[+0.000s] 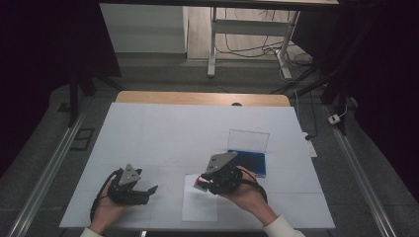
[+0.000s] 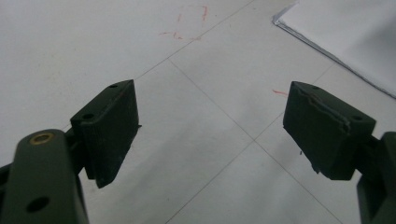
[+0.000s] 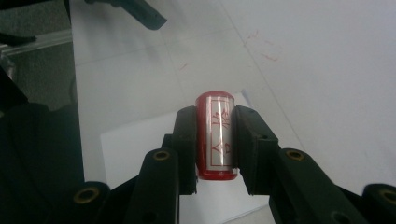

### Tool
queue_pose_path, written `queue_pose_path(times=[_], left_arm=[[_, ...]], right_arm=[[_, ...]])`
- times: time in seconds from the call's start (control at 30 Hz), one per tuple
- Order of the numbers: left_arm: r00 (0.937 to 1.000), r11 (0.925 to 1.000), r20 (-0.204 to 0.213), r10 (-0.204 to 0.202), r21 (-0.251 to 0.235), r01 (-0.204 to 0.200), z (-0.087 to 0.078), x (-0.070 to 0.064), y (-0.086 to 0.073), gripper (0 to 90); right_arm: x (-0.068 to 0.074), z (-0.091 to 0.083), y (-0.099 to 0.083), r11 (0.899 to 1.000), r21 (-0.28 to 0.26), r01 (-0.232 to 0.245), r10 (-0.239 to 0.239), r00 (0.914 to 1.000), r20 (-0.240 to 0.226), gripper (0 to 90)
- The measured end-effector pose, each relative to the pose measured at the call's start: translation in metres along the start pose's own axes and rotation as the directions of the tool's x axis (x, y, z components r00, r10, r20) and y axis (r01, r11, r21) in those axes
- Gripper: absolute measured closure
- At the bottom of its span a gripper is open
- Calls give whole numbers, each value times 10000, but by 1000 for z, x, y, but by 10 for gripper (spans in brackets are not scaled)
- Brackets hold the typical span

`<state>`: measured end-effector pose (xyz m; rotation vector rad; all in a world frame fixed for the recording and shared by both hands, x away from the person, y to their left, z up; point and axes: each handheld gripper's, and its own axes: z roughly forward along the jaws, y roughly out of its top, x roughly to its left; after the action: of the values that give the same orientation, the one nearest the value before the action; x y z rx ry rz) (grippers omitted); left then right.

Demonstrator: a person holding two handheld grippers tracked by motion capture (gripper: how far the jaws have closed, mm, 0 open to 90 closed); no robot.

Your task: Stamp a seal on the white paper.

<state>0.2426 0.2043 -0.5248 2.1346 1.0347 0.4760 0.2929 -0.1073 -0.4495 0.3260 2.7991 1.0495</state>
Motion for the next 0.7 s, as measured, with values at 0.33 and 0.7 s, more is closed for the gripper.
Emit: queue_pose_path(times=[0.33, 0.7], left_arm=[[9999, 9999, -45, 97, 114, -96, 2, 0, 0, 185], [10000, 10000, -7, 22, 78, -22, 2, 1, -1, 185]], right_arm=[[7, 9, 3, 9999, 112, 130, -128, 9997, -189, 696], [8, 22, 1, 9986, 498, 177, -158, 9991, -382, 696]])
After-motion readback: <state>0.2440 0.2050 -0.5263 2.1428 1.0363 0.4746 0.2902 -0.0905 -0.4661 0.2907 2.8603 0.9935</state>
